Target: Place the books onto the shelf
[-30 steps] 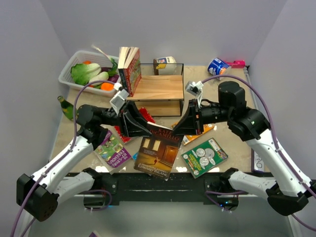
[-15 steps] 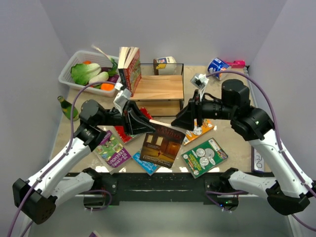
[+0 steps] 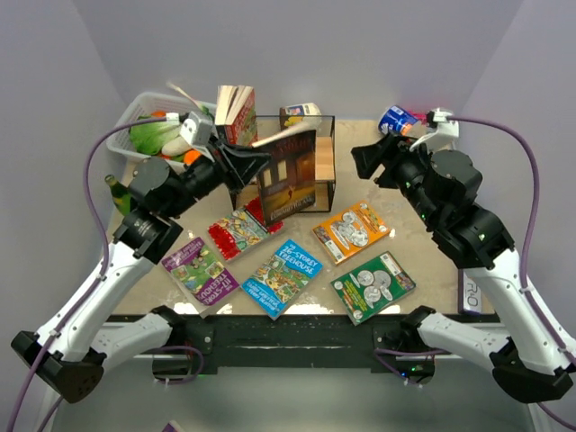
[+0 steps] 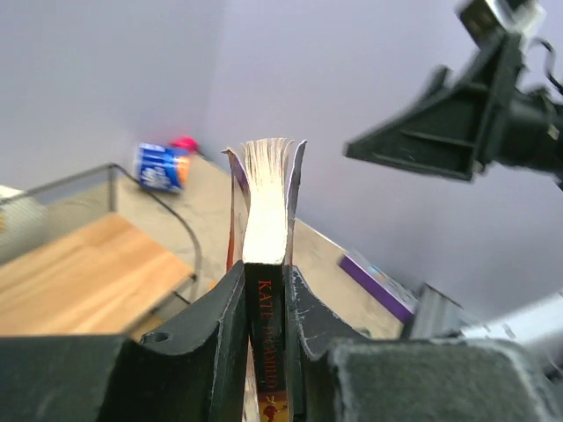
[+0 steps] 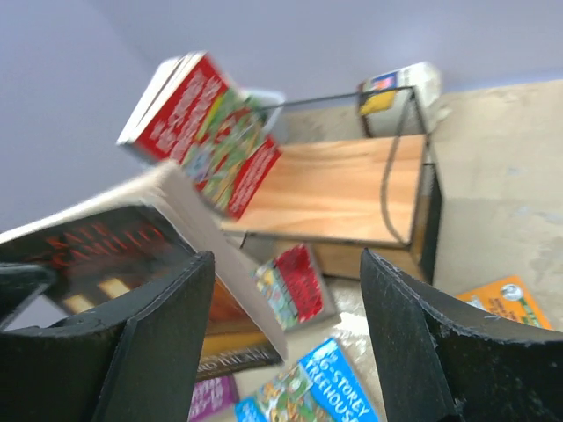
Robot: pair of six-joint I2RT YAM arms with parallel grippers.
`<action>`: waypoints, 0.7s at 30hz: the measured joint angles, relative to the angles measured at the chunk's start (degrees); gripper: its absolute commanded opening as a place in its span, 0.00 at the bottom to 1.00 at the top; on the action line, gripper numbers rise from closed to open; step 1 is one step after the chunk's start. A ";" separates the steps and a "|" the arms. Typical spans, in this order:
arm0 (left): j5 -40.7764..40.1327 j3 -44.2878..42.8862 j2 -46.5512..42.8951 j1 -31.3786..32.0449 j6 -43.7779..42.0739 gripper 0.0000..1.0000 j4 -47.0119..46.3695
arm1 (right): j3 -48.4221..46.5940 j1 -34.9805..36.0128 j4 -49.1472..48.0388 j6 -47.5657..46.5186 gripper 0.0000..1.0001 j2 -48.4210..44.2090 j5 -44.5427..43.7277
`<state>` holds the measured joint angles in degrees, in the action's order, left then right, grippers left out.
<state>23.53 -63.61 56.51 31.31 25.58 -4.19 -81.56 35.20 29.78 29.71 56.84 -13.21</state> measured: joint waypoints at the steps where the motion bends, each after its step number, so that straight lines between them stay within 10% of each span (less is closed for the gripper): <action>1: -2.95 -0.79 0.20 0.13 -0.70 0.00 0.48 | 0.74 0.00 -0.70 0.39 0.68 -0.37 -2.43; 8: -30.60 -4.02 4.17 9.97 -11.96 0.00 -4.74 | 3.74 0.00 -5.86 2.47 0.68 -0.13 -13.64; 21: -60.54 6.67 23.08 22.88 -46.64 0.00 -46.58 | 9.68 -0.13 -11.61 2.73 0.67 0.59 -18.67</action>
<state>-37.01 -56.95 79.59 54.19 -21.06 -50.76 -71.88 35.07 18.17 32.45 57.43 -31.88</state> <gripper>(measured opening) 0.230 0.673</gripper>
